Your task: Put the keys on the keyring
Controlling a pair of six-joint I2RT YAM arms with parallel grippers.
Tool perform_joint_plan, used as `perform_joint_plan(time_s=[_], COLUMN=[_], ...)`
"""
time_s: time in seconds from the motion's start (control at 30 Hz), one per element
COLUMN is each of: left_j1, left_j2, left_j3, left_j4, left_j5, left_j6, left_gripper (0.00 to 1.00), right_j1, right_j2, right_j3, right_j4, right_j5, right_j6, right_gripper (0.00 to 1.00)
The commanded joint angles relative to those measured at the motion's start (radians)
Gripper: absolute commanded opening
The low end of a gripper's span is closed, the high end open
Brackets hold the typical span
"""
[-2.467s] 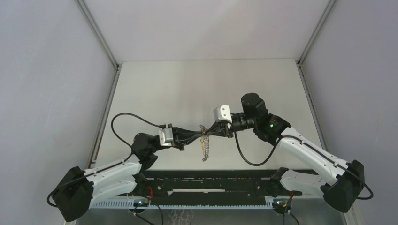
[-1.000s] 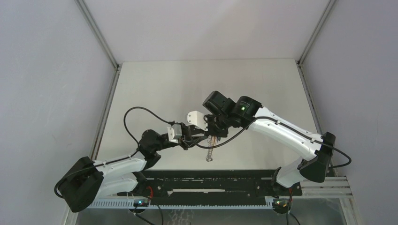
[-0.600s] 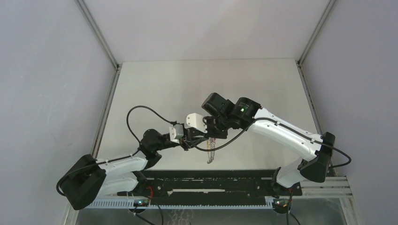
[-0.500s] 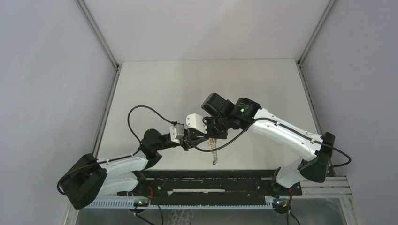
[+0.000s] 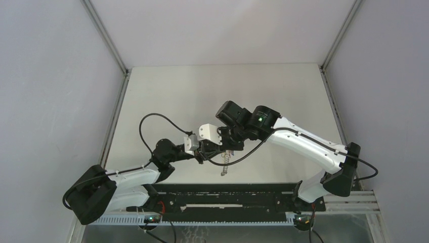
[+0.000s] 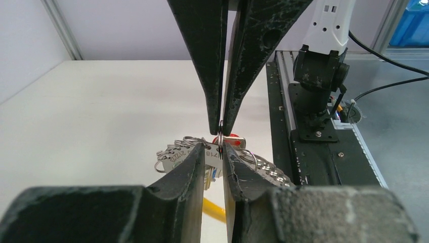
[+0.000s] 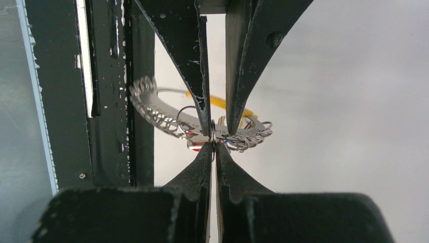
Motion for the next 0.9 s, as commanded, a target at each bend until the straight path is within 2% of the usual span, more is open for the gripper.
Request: perform_joint_plan(time_s=[0.0, 0.17, 0.27, 0.3, 0.4, 0.63, 0.73, 0.87], left_j1=[0.005, 0.005, 0.004, 0.005, 0.005, 0.005, 0.006, 0.007], left_j2=[-0.008, -0.016, -0.031, -0.037, -0.06, -0.102, -0.117, -0.122], left_j3=[0.035, 0.037, 0.035, 0.03, 0.009, -0.017, -0.019, -0.018], left_j4=[0.04, 0.039, 0.04, 0.039, 0.04, 0.042, 0.041, 0.052], left_j5=[0.023, 0.037, 0.035, 0.028, -0.012, -0.071, -0.082, -0.091], left_j6=[-0.018, -0.021, -0.022, -0.018, -0.001, 0.027, 0.032, 0.033], left_gripper=[0.23, 0.17, 0.02, 0.01, 0.0, 0.0, 0.0, 0.0], right_j1=[0.016, 0.022, 0.022, 0.019, 0.008, -0.063, -0.13, -0.207], right_j2=[0.003, 0.016, 0.024, 0.022, -0.002, -0.177, -0.272, -0.371], right_j3=[0.058, 0.063, 0.062, 0.06, 0.049, -0.073, -0.172, -0.287], right_j4=[0.046, 0.043, 0.043, 0.043, 0.055, 0.188, 0.276, 0.416], right_j5=[-0.025, -0.031, -0.032, -0.033, -0.044, -0.105, -0.195, -0.318], right_j6=[-0.014, -0.019, -0.018, -0.018, -0.006, 0.057, 0.112, 0.186], right_gripper=[0.0, 0.0, 0.0, 0.0, 0.02, 0.19, 0.25, 0.27])
